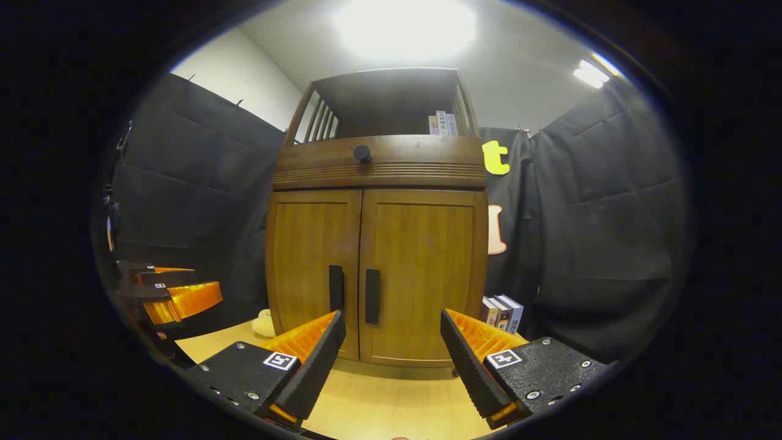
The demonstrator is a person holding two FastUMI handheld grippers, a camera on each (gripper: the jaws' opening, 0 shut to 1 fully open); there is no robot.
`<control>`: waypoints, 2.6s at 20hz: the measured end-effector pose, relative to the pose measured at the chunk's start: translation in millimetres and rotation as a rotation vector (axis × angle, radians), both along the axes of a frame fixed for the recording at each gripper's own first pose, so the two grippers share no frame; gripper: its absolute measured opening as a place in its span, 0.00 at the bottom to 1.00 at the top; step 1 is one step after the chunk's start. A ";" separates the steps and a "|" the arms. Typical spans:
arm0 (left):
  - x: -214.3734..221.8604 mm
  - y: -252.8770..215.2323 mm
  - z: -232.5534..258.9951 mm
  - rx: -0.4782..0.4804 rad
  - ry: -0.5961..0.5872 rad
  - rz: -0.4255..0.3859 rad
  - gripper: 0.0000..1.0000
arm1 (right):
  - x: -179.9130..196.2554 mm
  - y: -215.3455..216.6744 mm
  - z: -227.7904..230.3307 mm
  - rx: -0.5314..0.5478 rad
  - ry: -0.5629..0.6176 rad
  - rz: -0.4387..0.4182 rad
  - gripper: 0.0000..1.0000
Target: Open the right door of the double-door shoe cabinet with the right hand, and open the left door with the left hand.
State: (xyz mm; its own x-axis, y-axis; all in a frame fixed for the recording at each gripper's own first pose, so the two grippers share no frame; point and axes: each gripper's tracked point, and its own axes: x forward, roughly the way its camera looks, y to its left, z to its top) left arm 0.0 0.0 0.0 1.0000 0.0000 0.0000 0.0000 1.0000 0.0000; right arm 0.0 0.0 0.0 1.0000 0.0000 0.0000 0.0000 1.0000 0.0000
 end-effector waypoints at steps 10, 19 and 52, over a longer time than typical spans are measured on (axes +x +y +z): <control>0.3 0.7 -3.5 -0.015 0.041 0.001 0.89 | 10.1 10.4 -19.5 0.029 0.032 0.019 0.96; 4.6 10.6 -8.7 0.028 0.040 0.073 0.93 | 25.9 0.2 -49.5 0.053 0.031 -0.022 0.96; 134.1 90.6 -45.0 -0.144 0.104 0.106 0.89 | 245.1 33.7 -81.8 0.001 0.122 -0.026 0.97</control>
